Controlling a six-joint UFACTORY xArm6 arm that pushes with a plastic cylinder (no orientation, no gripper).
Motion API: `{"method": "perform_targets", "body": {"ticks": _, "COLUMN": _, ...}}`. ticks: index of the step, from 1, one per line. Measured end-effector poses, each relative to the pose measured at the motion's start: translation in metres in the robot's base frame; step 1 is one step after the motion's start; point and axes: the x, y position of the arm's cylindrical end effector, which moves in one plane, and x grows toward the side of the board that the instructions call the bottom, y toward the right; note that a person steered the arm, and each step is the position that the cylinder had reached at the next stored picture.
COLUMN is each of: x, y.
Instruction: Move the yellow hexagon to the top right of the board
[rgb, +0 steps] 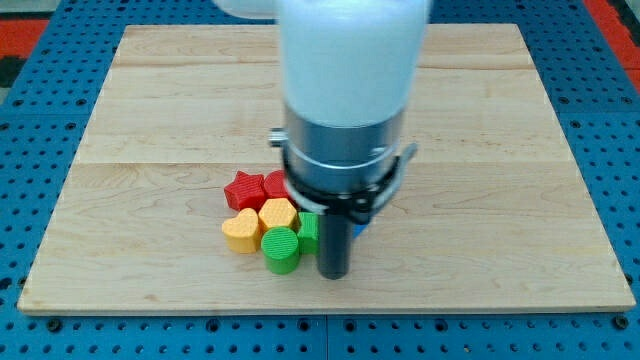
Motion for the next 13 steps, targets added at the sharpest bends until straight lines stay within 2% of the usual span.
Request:
{"method": "perform_targets", "body": {"ticks": 1, "x": 0.000, "y": -0.039}}
{"method": "perform_targets", "body": {"ticks": 2, "x": 0.000, "y": -0.048}}
{"method": "perform_targets", "body": {"ticks": 3, "x": 0.028, "y": -0.083}}
{"method": "perform_targets", "body": {"ticks": 4, "x": 0.023, "y": -0.130}}
{"method": "perform_targets", "body": {"ticks": 5, "x": -0.009, "y": -0.151}}
{"method": "perform_targets", "body": {"ticks": 6, "x": -0.024, "y": -0.182}}
{"method": "perform_targets", "body": {"ticks": 8, "x": -0.078, "y": -0.122}}
{"method": "perform_targets", "body": {"ticks": 9, "x": -0.072, "y": -0.100}}
{"method": "perform_targets", "body": {"ticks": 10, "x": -0.048, "y": -0.136}}
{"method": "perform_targets", "body": {"ticks": 12, "x": -0.042, "y": -0.204}}
{"method": "perform_targets", "body": {"ticks": 13, "x": -0.037, "y": -0.179}}
